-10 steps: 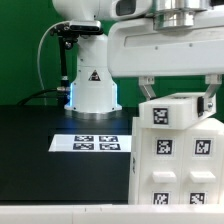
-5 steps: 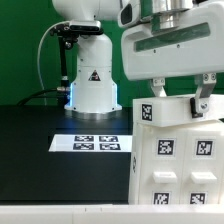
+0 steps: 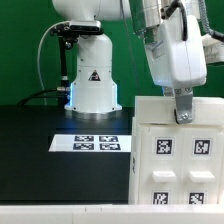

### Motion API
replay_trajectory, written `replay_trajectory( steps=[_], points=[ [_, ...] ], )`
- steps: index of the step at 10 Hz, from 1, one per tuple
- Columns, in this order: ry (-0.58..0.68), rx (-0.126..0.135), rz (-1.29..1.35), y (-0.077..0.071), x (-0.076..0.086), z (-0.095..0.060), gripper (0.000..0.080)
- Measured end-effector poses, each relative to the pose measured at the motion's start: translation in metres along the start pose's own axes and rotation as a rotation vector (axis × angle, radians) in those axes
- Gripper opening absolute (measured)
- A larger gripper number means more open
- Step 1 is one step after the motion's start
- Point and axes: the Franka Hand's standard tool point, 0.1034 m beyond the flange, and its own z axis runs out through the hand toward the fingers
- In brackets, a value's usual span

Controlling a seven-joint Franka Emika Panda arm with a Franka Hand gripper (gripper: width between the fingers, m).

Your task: Assemble cabinet

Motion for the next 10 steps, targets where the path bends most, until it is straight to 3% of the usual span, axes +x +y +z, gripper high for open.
replay_trajectory(
  steps=[1, 2, 3, 4, 5, 7, 8, 10],
  points=[
    [0.000, -0.001, -0.004, 0.000, 0.000, 0.000, 0.0640],
    [0.000, -0.001, -0.009, 0.000, 0.000, 0.001, 0.0764],
    [-0.002, -0.013, -0.053, 0.001, -0.001, -0.001, 0.0791],
    [-0.021, -0.052, -0.140, 0.001, -0.004, -0.010, 0.0791],
    [-0.033, -0.074, -0.204, -0.001, -0.007, -0.019, 0.0798],
    [-0.070, -0.155, -0.435, 0.005, -0.023, -0.028, 0.0796],
    [-0.075, -0.140, -0.519, 0.002, -0.022, -0.027, 0.0796],
    [-0.083, -0.138, -0.632, 0.002, -0.021, -0.026, 0.0796]
  ],
)
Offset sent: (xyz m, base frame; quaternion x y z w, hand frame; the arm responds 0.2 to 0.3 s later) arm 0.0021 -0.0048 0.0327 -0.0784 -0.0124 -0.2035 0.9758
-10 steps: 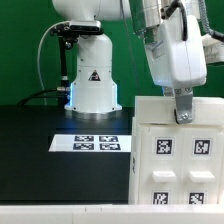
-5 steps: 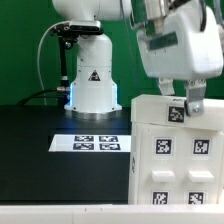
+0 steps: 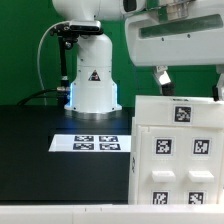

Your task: Assemble cabinet

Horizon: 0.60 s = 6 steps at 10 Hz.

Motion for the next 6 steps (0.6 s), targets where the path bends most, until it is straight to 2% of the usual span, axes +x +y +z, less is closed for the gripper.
replay_trajectory(
  steps=[1, 2, 4, 6],
  points=[
    [0.002, -0.008, -0.115, 0.001, 0.000, -0.001, 0.0796],
    [0.012, -0.049, -0.289, 0.002, 0.000, -0.007, 0.0796],
    [0.049, -0.111, -0.580, -0.006, -0.002, -0.018, 0.0796],
    [0.045, -0.112, -0.728, -0.005, -0.003, -0.015, 0.0796]
  ],
)
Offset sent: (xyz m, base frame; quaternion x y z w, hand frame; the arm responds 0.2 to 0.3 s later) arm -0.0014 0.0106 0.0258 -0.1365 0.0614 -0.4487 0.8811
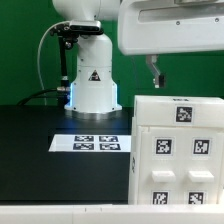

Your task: Assemble cabinet

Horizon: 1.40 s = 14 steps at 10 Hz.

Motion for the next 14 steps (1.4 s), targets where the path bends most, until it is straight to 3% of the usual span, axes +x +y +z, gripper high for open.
replay_trajectory(
  steps=[3, 6, 9, 12, 14],
  points=[
    [-0.001, -0.001, -0.213, 0.002, 0.000, 0.001, 0.0796],
    [-0.031, -0.053, -0.773, 0.000, 0.001, 0.001, 0.0796],
    [-0.036, -0.051, -0.955, 0.003, 0.003, 0.002, 0.0796],
    [-0.081, -0.119, -1.454, 0.003, 0.003, 0.004, 0.0796],
    [-0.112, -0.122, -1.598, 0.007, 0.001, 0.010, 0.0796]
  ],
)
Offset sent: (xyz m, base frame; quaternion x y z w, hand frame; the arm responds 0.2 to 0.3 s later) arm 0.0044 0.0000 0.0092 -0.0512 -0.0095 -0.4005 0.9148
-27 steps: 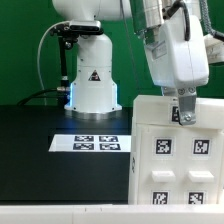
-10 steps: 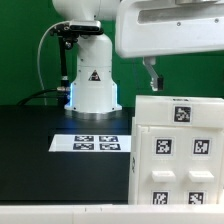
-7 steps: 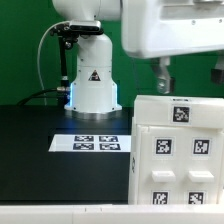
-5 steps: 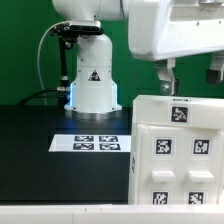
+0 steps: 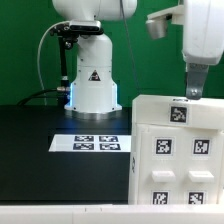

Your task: Assemble cabinet

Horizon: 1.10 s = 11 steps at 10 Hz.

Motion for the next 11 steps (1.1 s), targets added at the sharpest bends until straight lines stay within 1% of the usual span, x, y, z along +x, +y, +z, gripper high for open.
replay_trajectory(
  steps=[1, 4, 5, 6, 7, 8, 11],
  points=[
    [-0.003, 0.008, -0.025, 0.001, -0.005, 0.005, 0.0796],
    [-0.007, 0.027, 0.060, 0.002, -0.012, 0.020, 0.0796],
    [-0.008, 0.026, 0.090, 0.002, -0.012, 0.020, 0.0796],
    [-0.008, 0.027, 0.090, 0.002, -0.013, 0.020, 0.0678],
    [-0.008, 0.027, 0.102, 0.002, -0.013, 0.020, 0.0678],
    [-0.009, 0.027, 0.187, 0.002, -0.013, 0.020, 0.0551],
    [-0.003, 0.024, 0.416, 0.003, -0.013, 0.020, 0.0551]
  ],
)
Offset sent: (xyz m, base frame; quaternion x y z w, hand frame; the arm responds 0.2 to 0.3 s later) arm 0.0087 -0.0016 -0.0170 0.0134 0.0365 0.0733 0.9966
